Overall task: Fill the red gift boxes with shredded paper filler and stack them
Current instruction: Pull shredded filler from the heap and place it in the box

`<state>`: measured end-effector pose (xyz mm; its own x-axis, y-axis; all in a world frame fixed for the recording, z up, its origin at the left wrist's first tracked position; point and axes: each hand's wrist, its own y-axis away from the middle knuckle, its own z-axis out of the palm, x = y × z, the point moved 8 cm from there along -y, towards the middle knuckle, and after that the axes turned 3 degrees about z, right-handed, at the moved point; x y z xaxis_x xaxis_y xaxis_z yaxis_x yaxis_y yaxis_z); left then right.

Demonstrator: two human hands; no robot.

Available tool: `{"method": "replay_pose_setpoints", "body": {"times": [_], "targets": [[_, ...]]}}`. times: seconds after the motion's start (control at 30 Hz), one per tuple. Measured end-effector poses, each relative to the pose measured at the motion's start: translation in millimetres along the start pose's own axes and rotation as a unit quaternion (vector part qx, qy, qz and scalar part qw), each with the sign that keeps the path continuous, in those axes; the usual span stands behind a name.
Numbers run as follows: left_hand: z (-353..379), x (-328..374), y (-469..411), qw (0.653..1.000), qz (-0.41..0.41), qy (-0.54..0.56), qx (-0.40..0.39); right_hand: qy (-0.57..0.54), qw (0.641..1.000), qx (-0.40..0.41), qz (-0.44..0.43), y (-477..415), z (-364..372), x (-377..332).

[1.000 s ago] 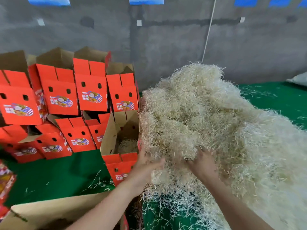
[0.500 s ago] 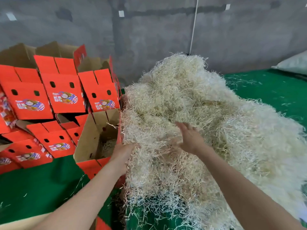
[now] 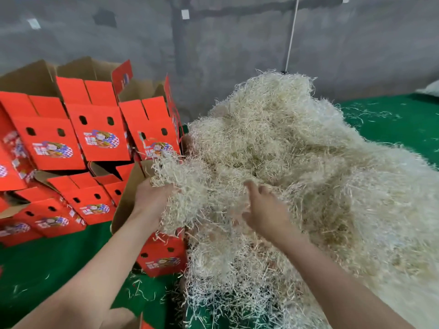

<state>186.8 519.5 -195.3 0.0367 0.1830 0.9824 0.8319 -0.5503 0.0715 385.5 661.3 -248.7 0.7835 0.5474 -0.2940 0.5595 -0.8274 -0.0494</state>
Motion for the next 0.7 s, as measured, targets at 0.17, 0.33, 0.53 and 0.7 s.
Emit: {"method": "replay_pose_setpoints", "body": {"times": [0.17,0.33,0.53,0.7], "targets": [[1,2,10,0.998,-0.014,0.011,-0.057,0.117,0.986,-0.116,0.012,-31,21,22],[27,-17,16,0.975,-0.091,-0.021,-0.203,-0.236,0.966,-0.105,0.023,-10,19,-34],[24,-65,21,0.941,-0.149,-0.209,-0.221,-0.338,0.928,-0.135,-0.078,29,-16,-92],[62,-51,22,0.959,-0.106,-0.105,-0.239,-0.351,0.909,-0.214,-0.073,14,-38,-49]]}}
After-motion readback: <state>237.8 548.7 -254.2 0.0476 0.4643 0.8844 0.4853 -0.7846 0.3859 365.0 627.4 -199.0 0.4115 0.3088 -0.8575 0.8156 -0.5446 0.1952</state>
